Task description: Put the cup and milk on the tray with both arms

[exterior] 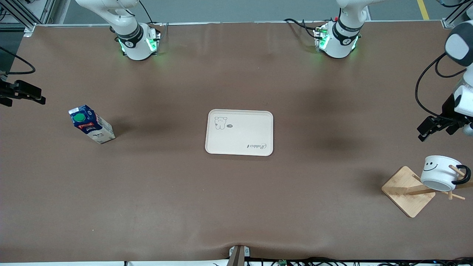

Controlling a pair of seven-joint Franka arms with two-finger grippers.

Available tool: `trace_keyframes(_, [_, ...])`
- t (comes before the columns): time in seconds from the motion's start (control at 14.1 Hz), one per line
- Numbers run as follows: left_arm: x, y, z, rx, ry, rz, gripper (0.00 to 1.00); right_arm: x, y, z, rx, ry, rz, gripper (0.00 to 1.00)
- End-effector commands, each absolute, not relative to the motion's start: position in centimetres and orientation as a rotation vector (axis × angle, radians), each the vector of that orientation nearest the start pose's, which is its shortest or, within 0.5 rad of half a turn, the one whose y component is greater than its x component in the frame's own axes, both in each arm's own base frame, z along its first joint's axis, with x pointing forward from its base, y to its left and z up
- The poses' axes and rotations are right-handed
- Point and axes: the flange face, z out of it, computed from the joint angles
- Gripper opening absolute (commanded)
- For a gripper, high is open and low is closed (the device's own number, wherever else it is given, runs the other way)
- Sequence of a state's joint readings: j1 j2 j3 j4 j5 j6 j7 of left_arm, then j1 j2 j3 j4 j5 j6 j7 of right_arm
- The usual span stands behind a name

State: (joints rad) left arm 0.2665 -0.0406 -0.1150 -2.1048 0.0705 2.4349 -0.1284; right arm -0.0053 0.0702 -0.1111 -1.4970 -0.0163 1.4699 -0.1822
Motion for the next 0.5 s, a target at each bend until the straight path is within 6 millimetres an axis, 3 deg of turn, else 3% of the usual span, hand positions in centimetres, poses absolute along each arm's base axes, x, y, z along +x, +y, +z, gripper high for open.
trace_keyframes(0.0, [54.6,9.9,46.5,-2.999,-0.421,-0.633,1.00,56.4,-6.7,61.4,-3.155,-0.101,0.166,1.00])
trace_keyframes(0.28, [55.0,10.6,45.2,-3.049,-0.548,-0.677,1.00,56.8,-6.6,60.9,-3.154,-0.107,0.170,1.00])
trace_keyframes(0.43, [55.0,12.3,44.3,-3.029,-0.534,-0.719,1.00,56.9,-6.5,60.7,-3.151,-0.107,0.169,1.00])
